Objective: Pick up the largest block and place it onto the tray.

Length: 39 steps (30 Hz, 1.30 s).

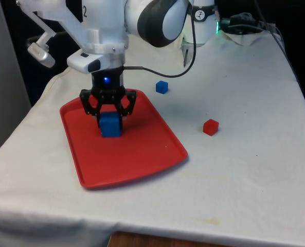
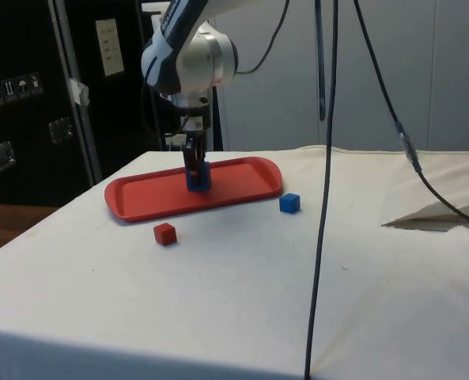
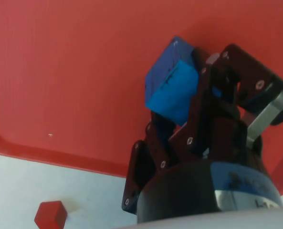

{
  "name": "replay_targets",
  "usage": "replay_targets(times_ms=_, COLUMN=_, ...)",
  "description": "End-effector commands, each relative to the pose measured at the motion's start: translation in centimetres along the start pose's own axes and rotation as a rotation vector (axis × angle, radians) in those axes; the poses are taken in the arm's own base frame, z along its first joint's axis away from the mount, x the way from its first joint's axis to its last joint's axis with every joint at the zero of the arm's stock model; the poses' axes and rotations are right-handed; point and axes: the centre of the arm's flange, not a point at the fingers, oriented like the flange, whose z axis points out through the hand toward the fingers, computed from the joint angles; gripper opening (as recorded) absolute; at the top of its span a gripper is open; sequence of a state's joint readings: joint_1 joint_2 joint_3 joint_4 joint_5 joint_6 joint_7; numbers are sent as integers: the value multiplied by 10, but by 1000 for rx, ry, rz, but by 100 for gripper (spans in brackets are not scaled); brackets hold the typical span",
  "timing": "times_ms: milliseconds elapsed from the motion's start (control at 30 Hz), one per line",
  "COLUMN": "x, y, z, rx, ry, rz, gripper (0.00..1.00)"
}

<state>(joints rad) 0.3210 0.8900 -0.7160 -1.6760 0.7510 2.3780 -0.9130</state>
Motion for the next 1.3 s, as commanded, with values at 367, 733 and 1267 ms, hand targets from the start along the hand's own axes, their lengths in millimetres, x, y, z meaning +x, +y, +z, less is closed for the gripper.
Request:
replay_targets(times_ms=367, x=1, y=-2, z=0, rx=-3, ry=-1, rz=-3, gripper=22)
replay_targets(times_ms=733, x=1, y=-2, z=0, rx=-2, ry=0, rz=-3, gripper=100)
replay_targets(times_ms=1267, x=5, y=5, z=-44, rx=13, ry=15, rz=9, gripper=100)
